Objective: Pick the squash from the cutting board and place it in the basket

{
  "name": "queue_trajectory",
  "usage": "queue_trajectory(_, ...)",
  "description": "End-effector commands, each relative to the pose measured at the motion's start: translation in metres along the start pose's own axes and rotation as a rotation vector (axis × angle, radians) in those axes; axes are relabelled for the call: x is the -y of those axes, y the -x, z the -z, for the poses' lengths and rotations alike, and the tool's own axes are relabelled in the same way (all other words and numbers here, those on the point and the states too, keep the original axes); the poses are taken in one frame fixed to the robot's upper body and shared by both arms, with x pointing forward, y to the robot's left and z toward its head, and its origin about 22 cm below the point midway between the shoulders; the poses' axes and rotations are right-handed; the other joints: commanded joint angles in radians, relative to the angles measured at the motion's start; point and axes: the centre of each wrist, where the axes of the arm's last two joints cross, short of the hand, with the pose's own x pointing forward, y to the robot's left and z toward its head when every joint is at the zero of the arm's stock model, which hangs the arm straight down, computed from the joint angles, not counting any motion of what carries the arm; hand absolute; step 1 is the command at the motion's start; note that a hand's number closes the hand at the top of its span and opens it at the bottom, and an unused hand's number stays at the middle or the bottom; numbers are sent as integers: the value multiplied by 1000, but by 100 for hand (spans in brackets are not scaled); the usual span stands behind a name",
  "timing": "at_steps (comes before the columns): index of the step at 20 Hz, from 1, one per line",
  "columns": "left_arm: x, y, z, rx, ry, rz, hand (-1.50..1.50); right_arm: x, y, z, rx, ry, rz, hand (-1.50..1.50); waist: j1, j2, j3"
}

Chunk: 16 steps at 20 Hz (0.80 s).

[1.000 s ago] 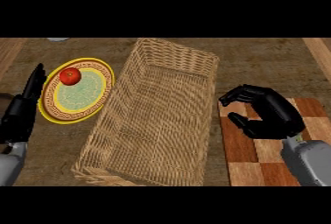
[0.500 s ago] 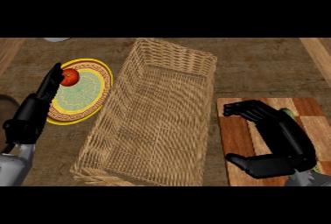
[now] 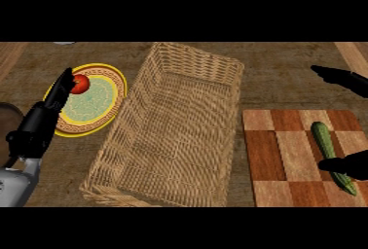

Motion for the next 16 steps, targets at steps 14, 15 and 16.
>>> queue_trajectory(14, -9, -7, 5, 22, 6, -8, 0, 90, -7, 16, -292, -611, -441, -150, 33, 8, 6)
queue_trajectory(15, -9, -9, 7, 23, 20, 2, 0, 78, -13, 22, -304, -617, -475, -150, 30, 8, 5)
queue_trajectory(16, -10, -3, 6, 34, 36, -20, 0, 80, 0, 27, -308, -630, -457, -150, 32, 9, 5)
